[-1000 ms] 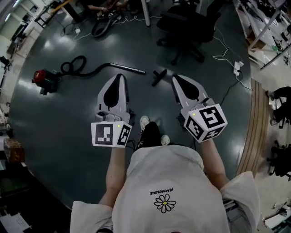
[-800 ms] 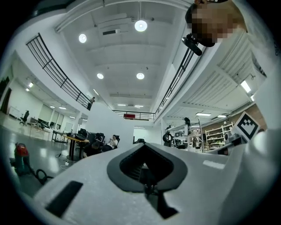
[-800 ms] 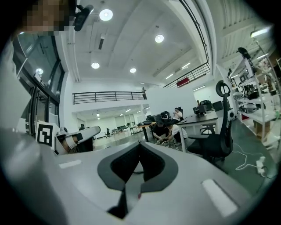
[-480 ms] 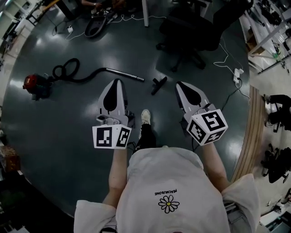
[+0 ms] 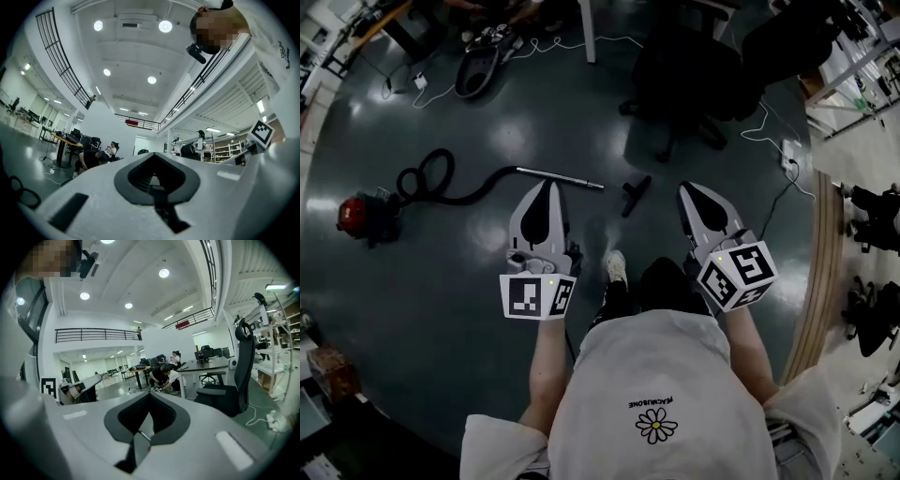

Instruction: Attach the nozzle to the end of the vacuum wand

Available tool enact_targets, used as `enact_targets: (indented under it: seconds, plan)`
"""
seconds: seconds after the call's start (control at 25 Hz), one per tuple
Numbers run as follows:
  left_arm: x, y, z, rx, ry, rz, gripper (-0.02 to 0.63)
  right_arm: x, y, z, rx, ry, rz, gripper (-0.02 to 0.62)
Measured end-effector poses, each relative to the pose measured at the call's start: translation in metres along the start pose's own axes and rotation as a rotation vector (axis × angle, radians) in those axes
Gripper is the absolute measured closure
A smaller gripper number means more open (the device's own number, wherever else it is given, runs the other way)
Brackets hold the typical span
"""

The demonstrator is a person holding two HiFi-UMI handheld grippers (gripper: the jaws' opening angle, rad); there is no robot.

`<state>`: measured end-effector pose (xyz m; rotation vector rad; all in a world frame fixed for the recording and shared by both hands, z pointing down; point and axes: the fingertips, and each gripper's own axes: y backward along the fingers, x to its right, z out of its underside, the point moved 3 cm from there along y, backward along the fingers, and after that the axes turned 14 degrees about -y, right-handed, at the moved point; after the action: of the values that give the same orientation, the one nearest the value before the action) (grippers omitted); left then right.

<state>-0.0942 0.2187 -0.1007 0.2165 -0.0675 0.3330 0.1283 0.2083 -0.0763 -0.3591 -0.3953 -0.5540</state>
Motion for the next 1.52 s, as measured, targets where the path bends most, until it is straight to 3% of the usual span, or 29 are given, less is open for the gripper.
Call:
enact_targets:
  seconds: [0.36, 0.6, 0.8, 1.08, 1.36, 1.52]
  plan:
    - [-0.033, -0.023, 0.037, -0.075, 0.044, -0.024, 0.604, 0.024, -0.06, -0.001, -0.061, -0.048, 0.02, 0.59]
    - [-0.042, -0.057, 0.034, -0.067, 0.014, -0.023, 0.604, 0.035, -0.097, -0.02, -0.053, -0.045, -0.022, 0.591]
    - [-0.036, -0.099, 0.04, -0.069, -0.032, 0.01, 0.604, 0.07, -0.115, -0.038, -0.02, -0.065, -0.017, 0.589]
    - [-0.038, -0.151, 0.078, -0.111, -0.012, 0.008, 0.604, 0.119, -0.15, -0.042, -0.03, -0.071, 0.0, 0.591]
    - [-0.062, -0.185, 0.098, -0.131, 0.021, 0.03, 0.604, 0.124, -0.188, -0.049, -0.063, -0.059, 0.026, 0.591]
    - [-0.064, -0.192, 0.125, -0.167, 0.02, 0.04, 0.604, 0.14, -0.203, -0.031, -0.118, -0.058, 0.064, 0.591]
